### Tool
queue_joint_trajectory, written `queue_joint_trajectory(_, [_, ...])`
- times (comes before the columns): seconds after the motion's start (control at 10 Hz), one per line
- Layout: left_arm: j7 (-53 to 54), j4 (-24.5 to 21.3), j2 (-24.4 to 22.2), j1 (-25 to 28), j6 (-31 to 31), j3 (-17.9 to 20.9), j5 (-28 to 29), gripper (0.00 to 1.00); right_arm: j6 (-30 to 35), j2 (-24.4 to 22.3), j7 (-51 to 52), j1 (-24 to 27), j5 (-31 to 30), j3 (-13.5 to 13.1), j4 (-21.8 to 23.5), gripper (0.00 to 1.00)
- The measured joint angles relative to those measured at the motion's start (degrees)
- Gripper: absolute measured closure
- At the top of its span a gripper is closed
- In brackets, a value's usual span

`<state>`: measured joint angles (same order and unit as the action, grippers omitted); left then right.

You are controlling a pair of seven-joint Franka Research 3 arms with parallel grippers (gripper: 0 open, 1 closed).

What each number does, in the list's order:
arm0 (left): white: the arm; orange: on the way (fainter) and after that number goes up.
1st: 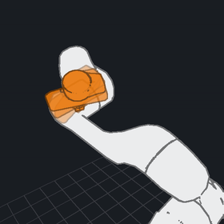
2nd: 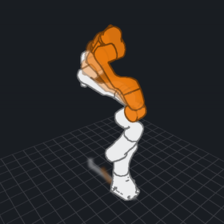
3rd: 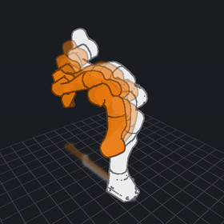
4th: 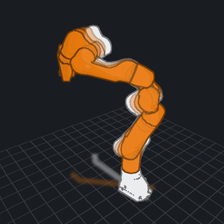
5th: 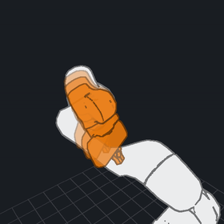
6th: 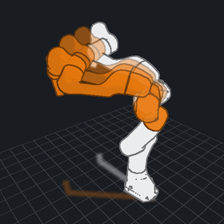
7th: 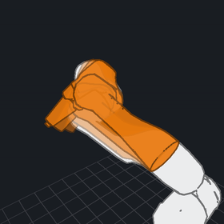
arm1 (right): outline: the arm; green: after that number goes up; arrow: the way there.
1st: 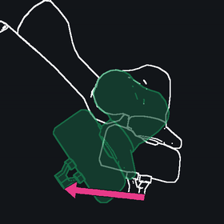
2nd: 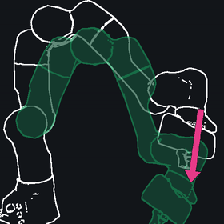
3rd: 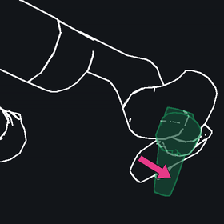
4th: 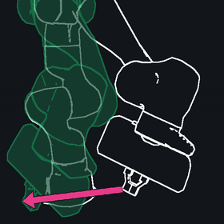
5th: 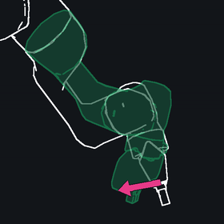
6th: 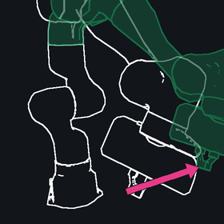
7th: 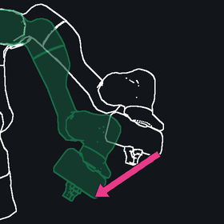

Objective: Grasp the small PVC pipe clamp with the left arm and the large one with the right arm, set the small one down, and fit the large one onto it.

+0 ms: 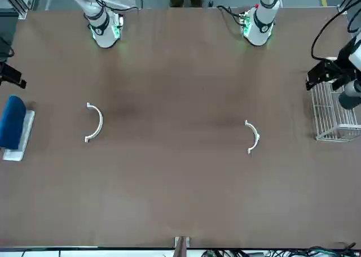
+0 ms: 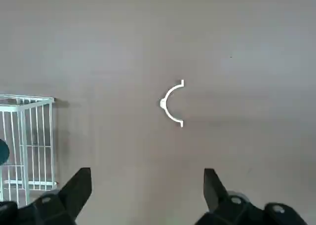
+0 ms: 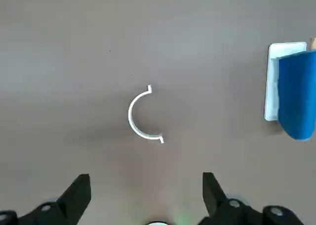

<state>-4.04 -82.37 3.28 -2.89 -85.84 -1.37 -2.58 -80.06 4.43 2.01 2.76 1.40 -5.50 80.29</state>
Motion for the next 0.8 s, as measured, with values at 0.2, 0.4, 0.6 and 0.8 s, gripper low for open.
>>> queue_joint_trajectory(0.2, [0.0,-0.09,0.02,0.07,-0.07,0.01,0.0,0.0,-0.01,0.0,0.0,0.0,-0.1,0.02,0.0,0.0])
queue_joint_trajectory(0.4, [0.0,-0.77,1.21,0.16,-1.65,0.02,0.01,0.0,-0.01,0.0,0.0,0.0,-0.13,0.02,0.21,0.0])
queue_joint_trajectory(0.6, [-0.07,-2.89,4.64,0.04,-7.81,0.0,0.01,0.0,-0.44,0.06,0.0,0.0,-0.14,0.05,2.02,0.0])
queue_joint_trajectory(0.8, [-0.37,-9.08,6.34,-0.31,-17.67,-1.34,1.43,0.0,-3.97,0.17,0.0,-0.01,-0.02,0.46,6.78,0.0])
